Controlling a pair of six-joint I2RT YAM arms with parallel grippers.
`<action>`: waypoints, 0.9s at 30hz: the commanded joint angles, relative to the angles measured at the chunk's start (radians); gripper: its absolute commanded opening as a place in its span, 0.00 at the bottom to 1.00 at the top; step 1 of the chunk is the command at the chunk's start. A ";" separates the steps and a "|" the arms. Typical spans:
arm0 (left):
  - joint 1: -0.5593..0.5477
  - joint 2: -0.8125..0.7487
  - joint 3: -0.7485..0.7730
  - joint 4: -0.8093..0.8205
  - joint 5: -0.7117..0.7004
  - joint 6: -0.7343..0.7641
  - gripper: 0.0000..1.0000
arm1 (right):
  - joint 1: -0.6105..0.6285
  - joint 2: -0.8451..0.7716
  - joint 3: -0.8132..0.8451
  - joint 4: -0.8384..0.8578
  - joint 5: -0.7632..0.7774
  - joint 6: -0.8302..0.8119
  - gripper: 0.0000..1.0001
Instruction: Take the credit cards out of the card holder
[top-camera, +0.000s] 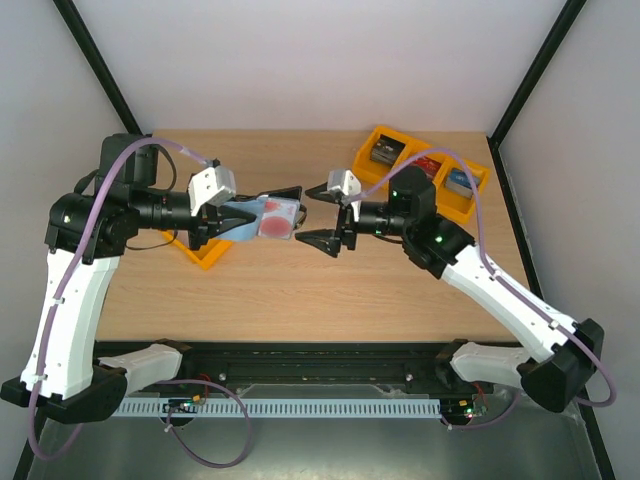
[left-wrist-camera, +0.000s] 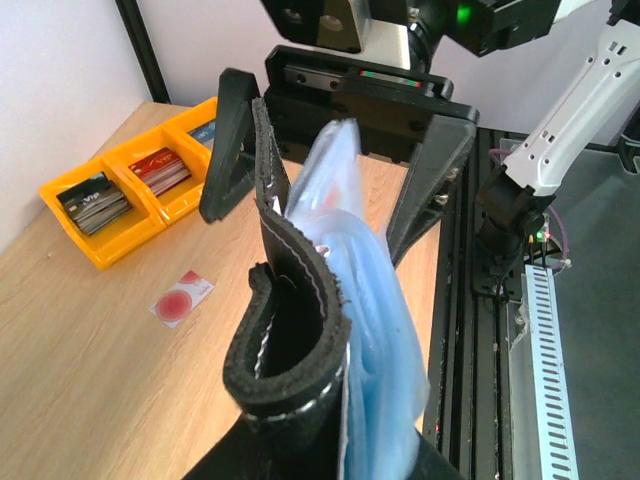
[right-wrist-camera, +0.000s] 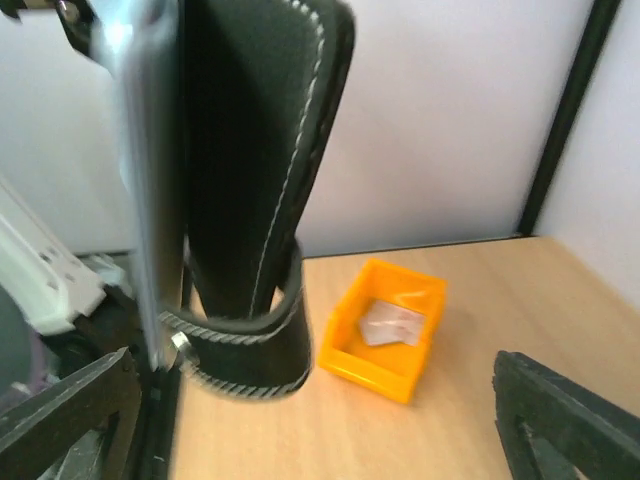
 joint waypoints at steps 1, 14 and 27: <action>-0.002 -0.018 0.011 0.019 0.023 -0.010 0.02 | 0.004 -0.067 0.019 -0.164 0.150 -0.142 0.99; 0.004 -0.025 -0.003 0.015 0.033 -0.005 0.02 | 0.041 0.067 0.025 0.343 -0.084 0.360 0.49; 0.036 -0.050 -0.102 0.143 -0.085 -0.131 0.02 | 0.036 -0.016 -0.043 0.326 -0.088 0.327 0.03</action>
